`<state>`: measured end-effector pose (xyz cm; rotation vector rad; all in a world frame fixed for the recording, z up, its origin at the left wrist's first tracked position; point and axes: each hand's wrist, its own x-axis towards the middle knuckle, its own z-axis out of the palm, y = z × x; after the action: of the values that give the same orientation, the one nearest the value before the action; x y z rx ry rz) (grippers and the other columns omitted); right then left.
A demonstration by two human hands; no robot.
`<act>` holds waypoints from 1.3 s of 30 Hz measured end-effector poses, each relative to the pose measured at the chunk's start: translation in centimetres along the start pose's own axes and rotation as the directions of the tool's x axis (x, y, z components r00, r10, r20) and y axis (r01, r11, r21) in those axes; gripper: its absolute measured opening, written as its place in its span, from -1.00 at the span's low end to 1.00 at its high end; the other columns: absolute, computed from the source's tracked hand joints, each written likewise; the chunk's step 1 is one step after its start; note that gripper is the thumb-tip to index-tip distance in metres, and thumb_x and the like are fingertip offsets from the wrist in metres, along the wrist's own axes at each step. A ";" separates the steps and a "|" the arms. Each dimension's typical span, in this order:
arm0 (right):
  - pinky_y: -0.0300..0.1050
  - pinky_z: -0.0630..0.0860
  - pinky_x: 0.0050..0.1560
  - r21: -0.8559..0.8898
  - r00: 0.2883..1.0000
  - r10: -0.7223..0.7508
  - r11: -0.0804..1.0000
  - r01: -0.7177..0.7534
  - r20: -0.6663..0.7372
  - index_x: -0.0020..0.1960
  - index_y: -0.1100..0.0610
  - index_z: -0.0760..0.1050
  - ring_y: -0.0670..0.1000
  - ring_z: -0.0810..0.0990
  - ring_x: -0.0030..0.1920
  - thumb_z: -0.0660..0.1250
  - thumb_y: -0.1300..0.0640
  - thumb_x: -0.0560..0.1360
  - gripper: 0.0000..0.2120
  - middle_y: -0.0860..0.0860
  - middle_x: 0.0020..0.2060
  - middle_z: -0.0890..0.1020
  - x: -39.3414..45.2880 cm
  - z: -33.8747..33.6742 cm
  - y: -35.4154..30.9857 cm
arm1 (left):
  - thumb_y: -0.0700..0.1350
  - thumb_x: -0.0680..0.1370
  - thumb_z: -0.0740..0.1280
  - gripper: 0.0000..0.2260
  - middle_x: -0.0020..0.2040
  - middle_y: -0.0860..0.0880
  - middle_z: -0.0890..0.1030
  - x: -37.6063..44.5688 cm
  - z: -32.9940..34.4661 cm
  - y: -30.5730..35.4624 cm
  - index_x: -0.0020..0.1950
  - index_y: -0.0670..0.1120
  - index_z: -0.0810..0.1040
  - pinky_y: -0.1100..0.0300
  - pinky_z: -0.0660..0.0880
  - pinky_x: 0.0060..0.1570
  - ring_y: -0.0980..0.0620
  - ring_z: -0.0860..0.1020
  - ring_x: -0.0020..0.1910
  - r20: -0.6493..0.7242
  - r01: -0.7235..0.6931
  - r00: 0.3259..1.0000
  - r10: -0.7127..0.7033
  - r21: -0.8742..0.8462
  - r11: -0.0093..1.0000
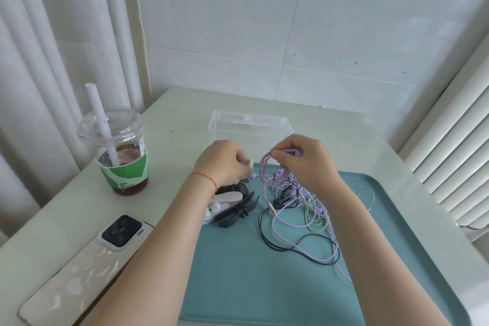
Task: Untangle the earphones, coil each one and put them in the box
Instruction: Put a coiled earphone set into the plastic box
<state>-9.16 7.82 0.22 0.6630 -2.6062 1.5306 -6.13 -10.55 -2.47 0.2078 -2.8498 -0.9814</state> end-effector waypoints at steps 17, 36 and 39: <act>-0.35 0.50 -0.20 0.157 0.995 -0.055 0.987 0.042 0.077 -0.12 0.17 0.65 -0.16 0.60 -0.28 0.46 0.23 0.45 -0.98 -0.07 -0.31 0.68 -0.4 -1.8 -1.1 | 0.16 0.58 0.29 -0.66 -0.44 0.01 0.44 -0.3 0.4 2.7 -0.15 -0.12 0.48 0.30 0.25 -0.55 0.07 0.36 -0.57 0.031 0.028 0.999 -0.010 -0.676 0.736; -0.13 0.57 -0.08 0.114 0.997 -0.074 0.991 0.069 0.038 -0.15 0.12 0.65 -0.07 0.62 -0.20 0.46 0.24 0.45 -0.96 -0.04 -0.27 0.70 -0.5 -2.9 -1.1 | -0.09 0.58 0.23 -0.81 -0.31 -0.19 0.54 -0.6 0.0 3.3 -0.12 -0.16 0.56 0.19 0.31 -0.39 -0.09 0.45 -0.40 0.236 0.108 0.968 0.086 -0.698 0.708; -0.21 0.55 -0.12 0.117 0.997 -0.071 0.991 0.070 0.011 -0.15 0.11 0.65 -0.12 0.61 -0.24 0.47 0.25 0.44 -0.94 -0.06 -0.28 0.68 -0.3 -3.4 -0.9 | -0.13 0.63 0.24 -0.88 -0.33 -0.04 0.57 -0.8 -0.1 3.1 -0.06 -0.12 0.51 0.16 0.41 -0.31 0.00 0.55 -0.36 0.258 0.136 0.960 0.110 -0.770 0.624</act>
<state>-9.13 10.44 2.58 0.7700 -2.4898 1.6734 -5.59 -8.08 -0.58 -0.0138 -2.2927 -2.2985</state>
